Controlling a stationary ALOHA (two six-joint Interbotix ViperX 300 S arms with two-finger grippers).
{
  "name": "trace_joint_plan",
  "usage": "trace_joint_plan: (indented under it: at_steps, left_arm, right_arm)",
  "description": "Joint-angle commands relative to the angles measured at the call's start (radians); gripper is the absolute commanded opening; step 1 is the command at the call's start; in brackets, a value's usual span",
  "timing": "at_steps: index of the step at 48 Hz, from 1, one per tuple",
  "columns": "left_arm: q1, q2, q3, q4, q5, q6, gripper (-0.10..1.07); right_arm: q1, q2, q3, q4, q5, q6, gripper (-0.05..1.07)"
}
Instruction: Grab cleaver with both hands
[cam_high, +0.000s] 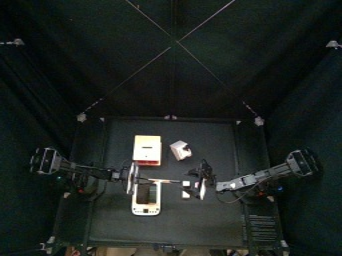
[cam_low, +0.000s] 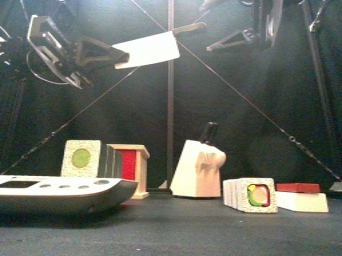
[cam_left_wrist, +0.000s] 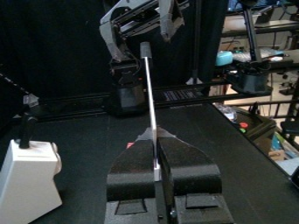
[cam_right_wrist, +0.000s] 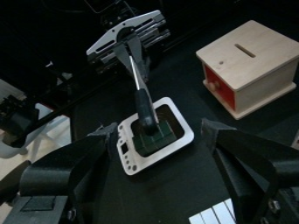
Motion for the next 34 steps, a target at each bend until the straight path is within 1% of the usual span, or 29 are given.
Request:
trace_joint_plan:
  at_steps: [1,7,11,19,24,29,34]
  left_arm:
    - [0.002,-0.008,-0.006,0.002,-0.005,0.0,0.27]
    - [0.003,-0.011,0.006,0.0,-0.003,0.0,0.27]
    - [0.003,-0.017,0.015,0.0,-0.003,0.002,0.27]
    - [0.003,-0.029,0.043,-0.002,-0.005,0.0,0.27]
    - [0.003,-0.044,0.057,-0.003,-0.003,0.0,0.27]
    - [0.003,-0.067,0.075,-0.003,-0.002,0.0,0.27]
    - [0.003,-0.091,0.092,-0.003,0.002,0.0,0.27]
  right_arm:
    - [-0.005,-0.025,-0.012,0.002,-0.002,-0.002,1.04]
    - [-0.003,-0.035,-0.012,0.014,-0.005,0.008,1.04]
    - [0.003,-0.044,-0.017,0.049,-0.006,0.008,1.04]
    - [-0.005,-0.049,-0.032,0.179,-0.003,-0.006,1.04]
    - [-0.025,-0.049,-0.046,0.268,0.006,-0.009,1.04]
    - [-0.043,-0.051,-0.06,0.327,0.017,-0.012,1.04]
    - [-0.069,-0.052,-0.094,0.357,0.031,-0.023,1.04]
